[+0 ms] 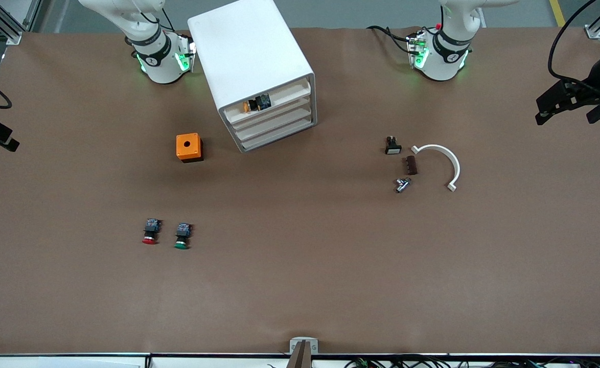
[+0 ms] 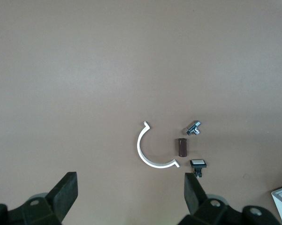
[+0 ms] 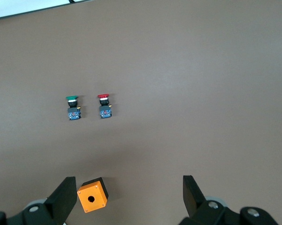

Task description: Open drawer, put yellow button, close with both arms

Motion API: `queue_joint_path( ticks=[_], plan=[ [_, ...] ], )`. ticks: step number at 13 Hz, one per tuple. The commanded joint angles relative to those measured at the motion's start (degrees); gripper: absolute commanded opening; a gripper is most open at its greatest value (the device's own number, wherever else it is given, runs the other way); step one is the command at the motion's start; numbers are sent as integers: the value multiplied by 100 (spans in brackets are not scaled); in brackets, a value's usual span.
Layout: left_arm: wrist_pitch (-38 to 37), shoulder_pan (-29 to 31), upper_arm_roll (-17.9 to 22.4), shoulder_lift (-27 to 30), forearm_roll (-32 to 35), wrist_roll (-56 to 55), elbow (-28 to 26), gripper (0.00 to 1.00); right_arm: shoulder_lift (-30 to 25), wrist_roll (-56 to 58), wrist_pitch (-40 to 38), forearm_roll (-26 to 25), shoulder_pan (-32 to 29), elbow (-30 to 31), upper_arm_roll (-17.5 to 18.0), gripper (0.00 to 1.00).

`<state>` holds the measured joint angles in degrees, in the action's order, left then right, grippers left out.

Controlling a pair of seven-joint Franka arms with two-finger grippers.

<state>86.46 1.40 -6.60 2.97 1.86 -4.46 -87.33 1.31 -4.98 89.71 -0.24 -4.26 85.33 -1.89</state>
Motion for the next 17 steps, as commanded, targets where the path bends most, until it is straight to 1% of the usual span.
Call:
queue_joint_path(
  ticks=[1,2,3,8,12,14,17],
  plan=[
    [2,27,18,413,-45,130,-493,100,-87,234,-76,15,-137,1,83,100],
    [72,36,18,606,-45,130,-800,100,-78,270,-76,6,-145,1,83,100],
    [186,36,27,678,-45,130,-933,100,-87,279,-76,6,-163,1,83,100],
    [152,97,80,626,-54,165,-768,100,-96,270,-76,6,-163,10,83,100],
    [29,71,27,670,-115,165,-820,100,-105,270,-76,15,-172,10,83,100],
    [46,45,-86,670,-124,156,-847,100,-105,270,-76,15,-172,10,83,100],
    [47,80,-87,573,-282,156,-672,100,-113,270,-76,6,-180,19,83,100]
  ],
)
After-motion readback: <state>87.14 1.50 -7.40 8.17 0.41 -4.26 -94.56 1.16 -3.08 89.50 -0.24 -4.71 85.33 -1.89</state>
